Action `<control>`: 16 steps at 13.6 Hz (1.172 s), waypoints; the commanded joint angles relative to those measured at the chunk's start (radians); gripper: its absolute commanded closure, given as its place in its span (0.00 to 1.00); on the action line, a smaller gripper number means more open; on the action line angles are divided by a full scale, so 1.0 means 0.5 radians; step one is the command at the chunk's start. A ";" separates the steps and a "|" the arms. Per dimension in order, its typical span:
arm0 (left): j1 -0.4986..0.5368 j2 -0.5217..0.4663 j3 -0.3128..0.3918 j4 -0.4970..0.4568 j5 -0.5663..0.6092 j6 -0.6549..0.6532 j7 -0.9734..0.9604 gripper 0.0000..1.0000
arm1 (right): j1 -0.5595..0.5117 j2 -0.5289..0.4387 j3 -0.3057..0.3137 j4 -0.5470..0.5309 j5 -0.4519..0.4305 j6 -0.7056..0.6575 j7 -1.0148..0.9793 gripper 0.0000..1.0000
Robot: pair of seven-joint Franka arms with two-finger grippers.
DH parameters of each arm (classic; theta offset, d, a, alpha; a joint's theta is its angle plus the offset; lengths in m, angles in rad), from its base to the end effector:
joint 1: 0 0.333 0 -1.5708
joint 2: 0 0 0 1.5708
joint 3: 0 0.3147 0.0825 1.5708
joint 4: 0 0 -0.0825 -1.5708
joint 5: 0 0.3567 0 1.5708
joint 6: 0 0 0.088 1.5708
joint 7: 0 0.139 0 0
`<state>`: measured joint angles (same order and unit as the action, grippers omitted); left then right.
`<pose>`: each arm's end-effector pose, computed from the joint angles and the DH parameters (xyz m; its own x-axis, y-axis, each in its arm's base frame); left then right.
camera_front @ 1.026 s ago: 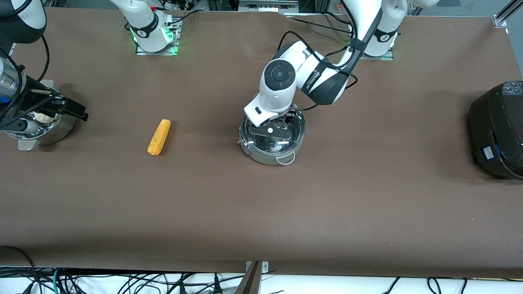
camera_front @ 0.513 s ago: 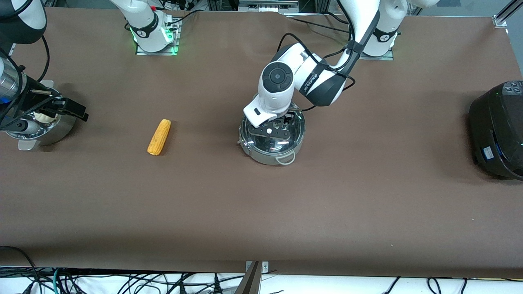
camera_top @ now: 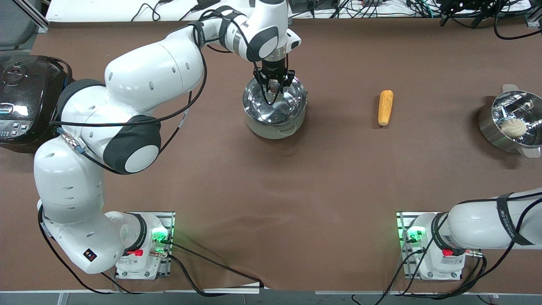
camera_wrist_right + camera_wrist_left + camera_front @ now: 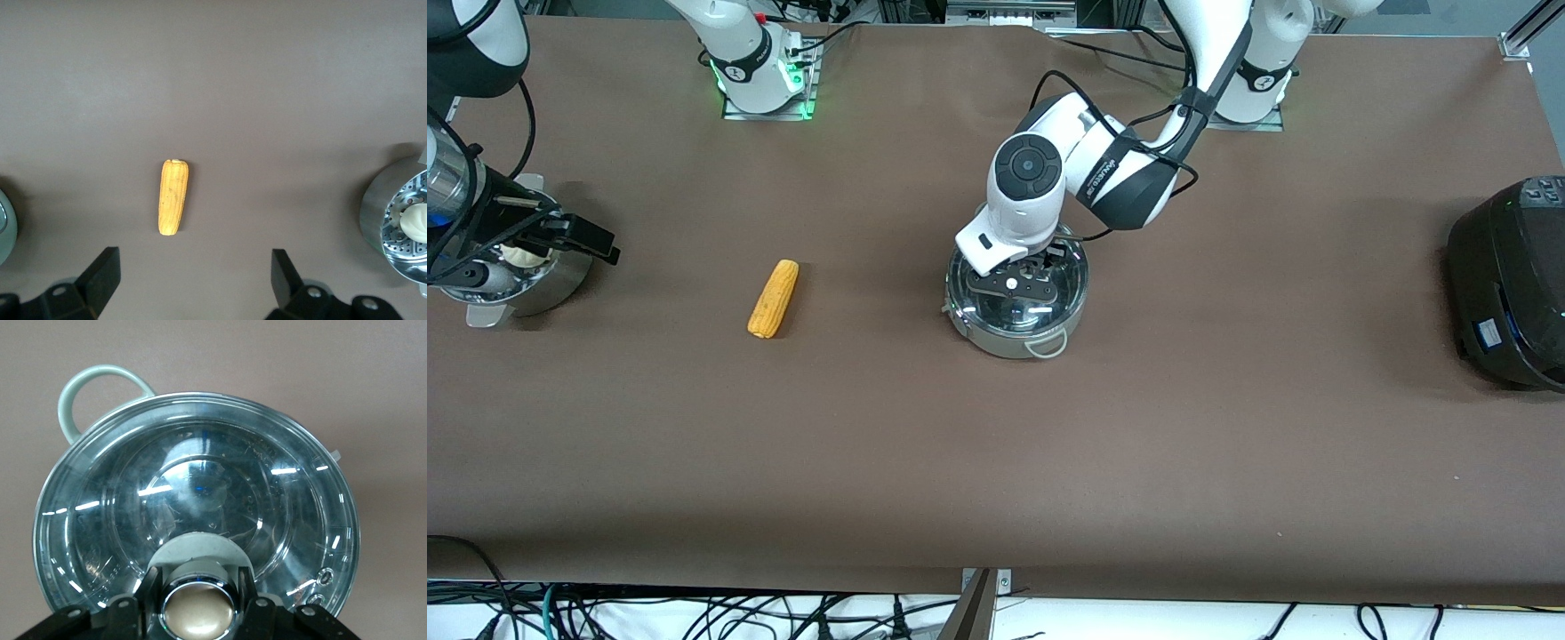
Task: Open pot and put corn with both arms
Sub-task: 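Move the left gripper over the pot lid and lower onto the knob, then grasp the lid knob with the left gripper and lift the lid off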
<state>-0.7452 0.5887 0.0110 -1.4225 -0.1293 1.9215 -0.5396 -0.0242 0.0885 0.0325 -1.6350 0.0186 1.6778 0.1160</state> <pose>0.4929 -0.4639 0.3259 0.9797 -0.1476 -0.1356 -0.1424 -0.9887 0.0477 0.5566 0.0064 0.5236 0.9928 -0.1094 -0.0478 -0.1103 -0.9938 -0.0158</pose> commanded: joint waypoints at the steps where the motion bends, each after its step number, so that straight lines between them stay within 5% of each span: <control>1: -0.004 -0.097 0.024 0.032 -0.008 -0.124 0.005 0.80 | -0.019 0.019 0.012 0.033 0.012 -0.009 0.016 0.00; 6: 0.161 -0.339 0.058 0.047 0.071 -0.373 0.072 0.83 | -0.019 0.019 0.012 0.033 0.015 -0.009 0.013 0.00; 13: 0.775 -0.380 0.058 0.019 0.136 -0.557 1.035 0.81 | -0.001 0.050 0.018 0.039 0.012 -0.005 -0.011 0.00; 16: 0.916 -0.380 0.052 -0.118 0.347 -0.527 1.202 0.82 | 0.002 0.121 0.021 0.021 0.024 -0.027 -0.005 0.00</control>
<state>-0.3125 0.4174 0.0531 -1.4373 -0.0159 1.6584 0.0189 -0.0216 0.1223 0.0384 -1.6355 0.0186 1.6756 0.1149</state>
